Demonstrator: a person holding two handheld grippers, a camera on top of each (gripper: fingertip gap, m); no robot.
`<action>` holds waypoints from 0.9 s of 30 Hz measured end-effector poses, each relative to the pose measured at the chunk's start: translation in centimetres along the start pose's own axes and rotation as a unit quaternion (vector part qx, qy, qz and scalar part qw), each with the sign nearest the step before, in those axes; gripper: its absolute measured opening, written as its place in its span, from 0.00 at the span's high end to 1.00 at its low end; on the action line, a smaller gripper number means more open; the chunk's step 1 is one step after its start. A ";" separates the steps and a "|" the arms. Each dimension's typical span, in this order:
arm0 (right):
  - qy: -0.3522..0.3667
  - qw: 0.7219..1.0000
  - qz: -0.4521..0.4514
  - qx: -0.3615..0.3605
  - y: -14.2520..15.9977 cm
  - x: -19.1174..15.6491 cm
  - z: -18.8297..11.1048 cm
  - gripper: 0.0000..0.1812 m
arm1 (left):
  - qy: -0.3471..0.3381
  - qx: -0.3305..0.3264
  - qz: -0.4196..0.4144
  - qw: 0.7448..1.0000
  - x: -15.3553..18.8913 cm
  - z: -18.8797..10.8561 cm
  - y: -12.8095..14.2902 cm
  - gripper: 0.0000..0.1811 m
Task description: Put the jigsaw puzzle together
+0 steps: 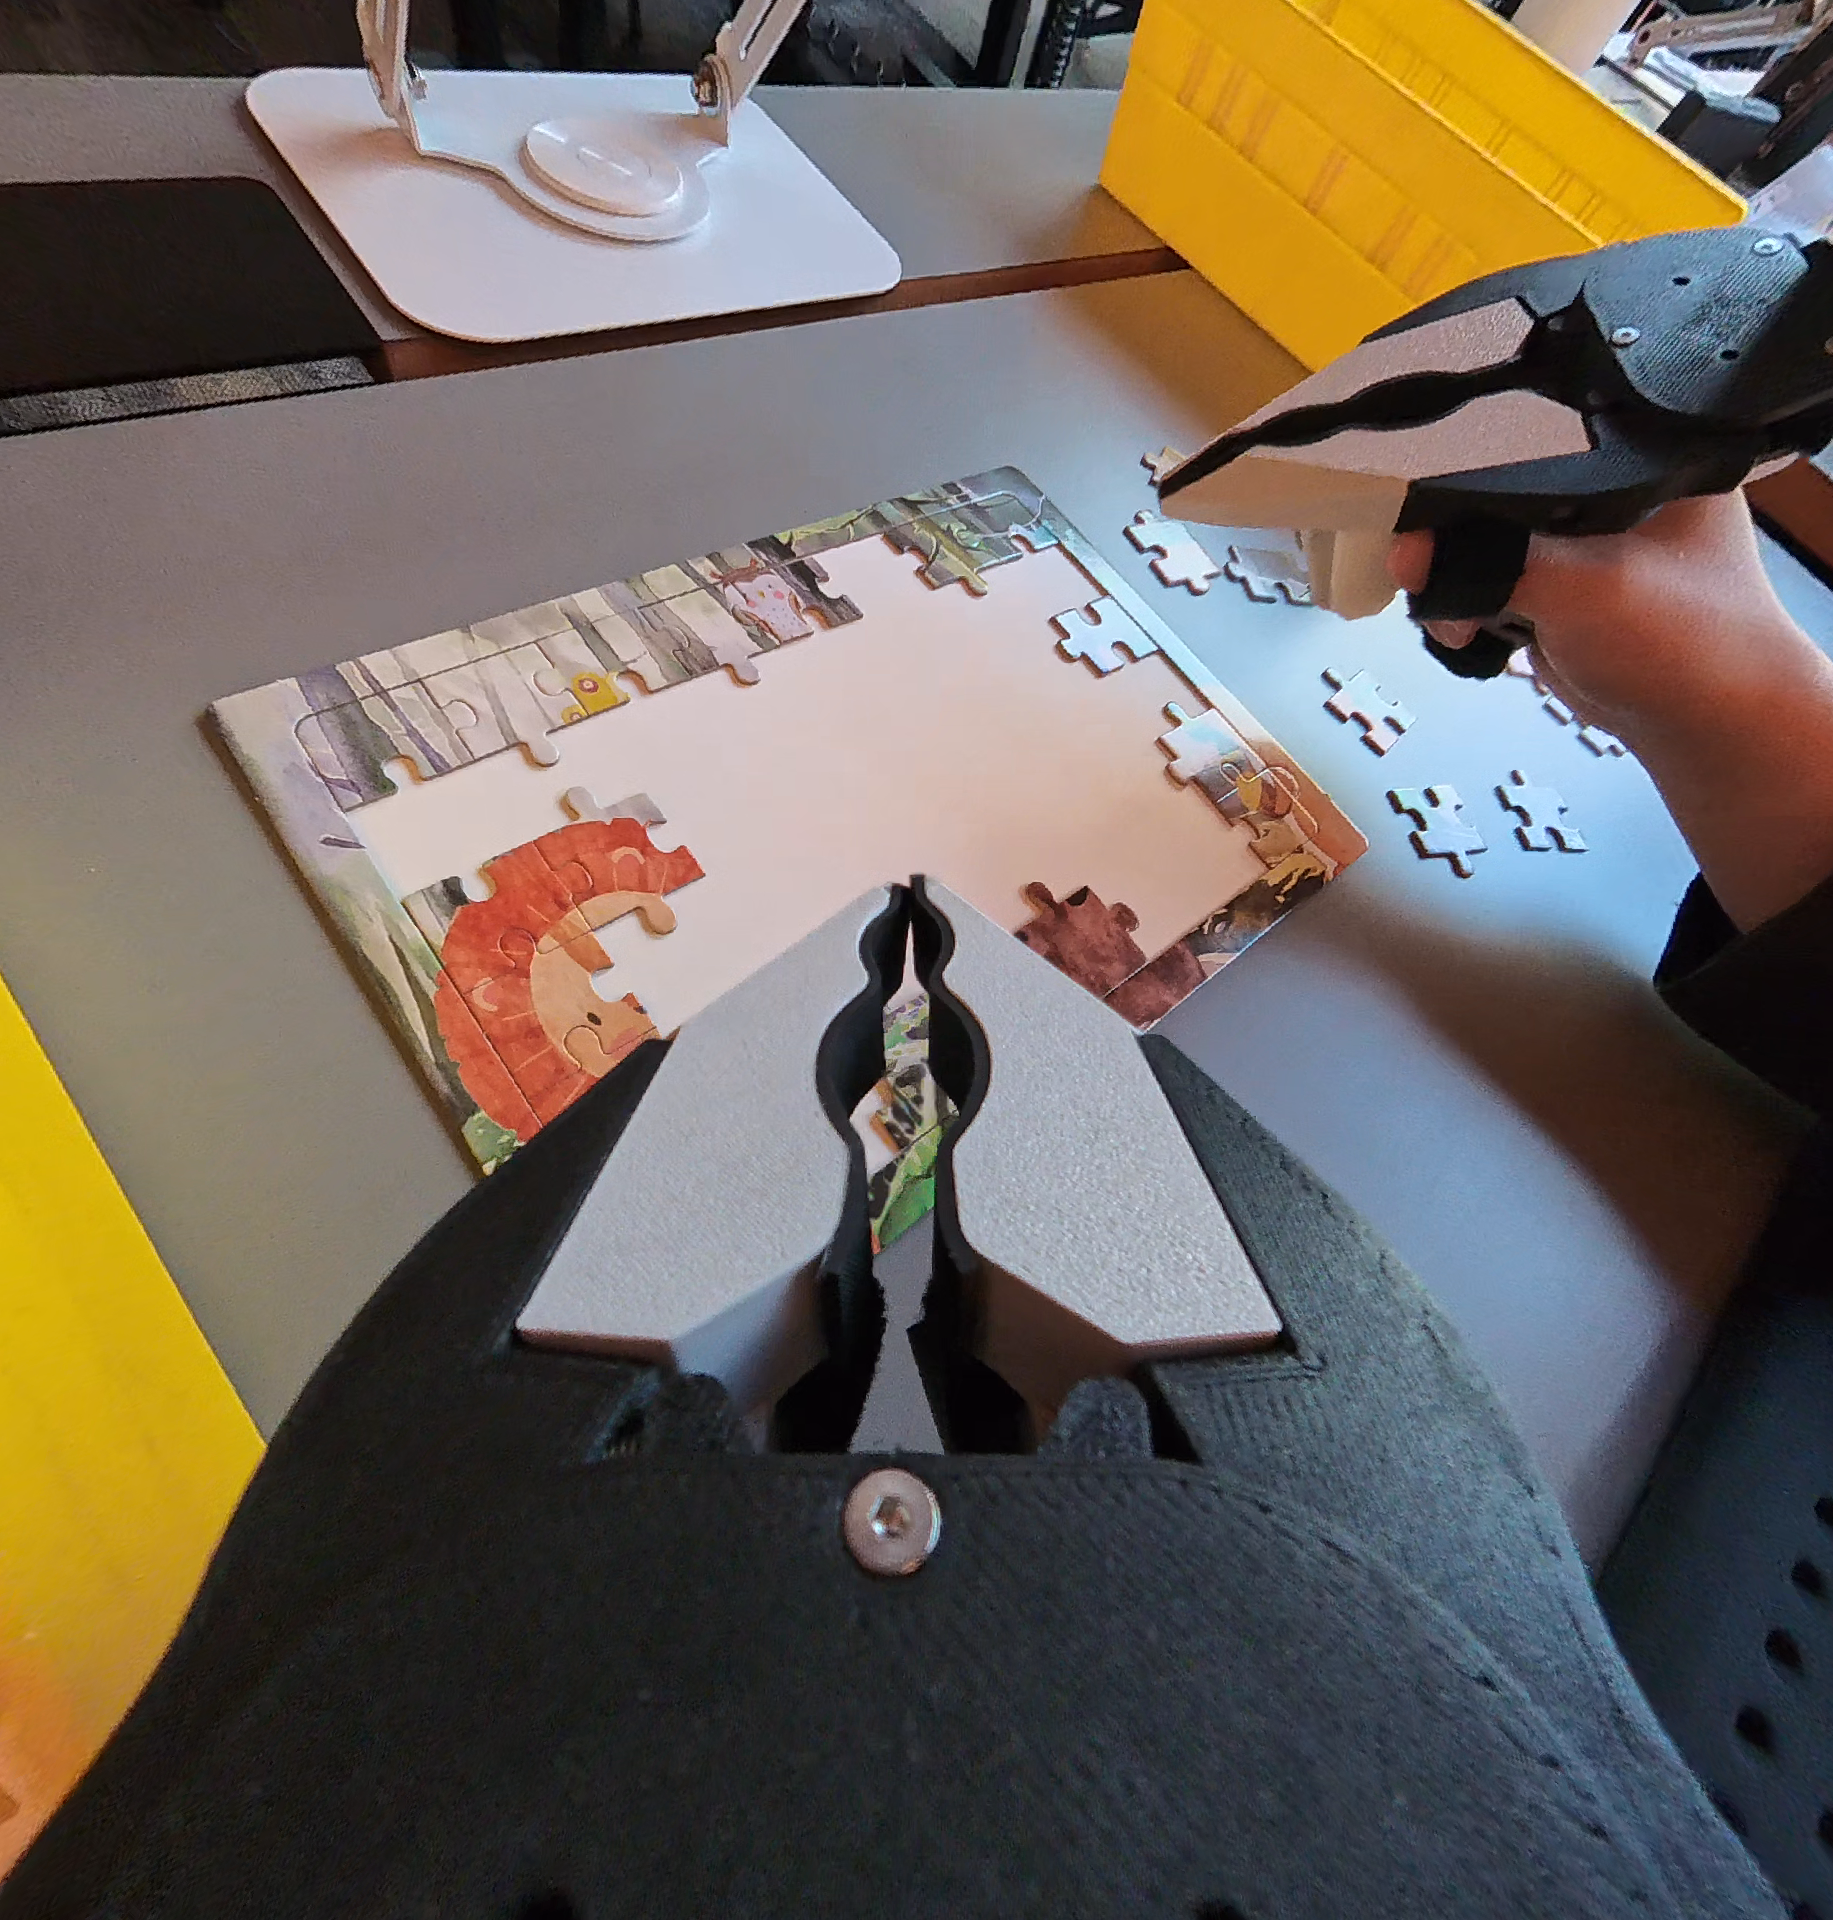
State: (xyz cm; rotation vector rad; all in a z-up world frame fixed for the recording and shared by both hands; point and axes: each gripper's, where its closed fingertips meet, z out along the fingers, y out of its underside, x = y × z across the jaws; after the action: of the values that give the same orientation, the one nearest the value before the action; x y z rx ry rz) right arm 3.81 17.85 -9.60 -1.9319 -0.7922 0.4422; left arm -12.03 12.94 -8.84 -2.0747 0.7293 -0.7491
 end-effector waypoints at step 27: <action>-0.158 0.976 -0.094 -0.114 2.5 -14.9 7.6 1.00 | 0.006 -0.203 0.026 0.979 0.5 2.9 7.3 1.00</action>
State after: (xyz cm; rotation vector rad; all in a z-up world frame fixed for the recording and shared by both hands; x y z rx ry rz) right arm -10.71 11.64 -15.70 -1.9972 -1.2678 0.5722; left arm -11.34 10.17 -16.15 -2.4046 1.0076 -0.6214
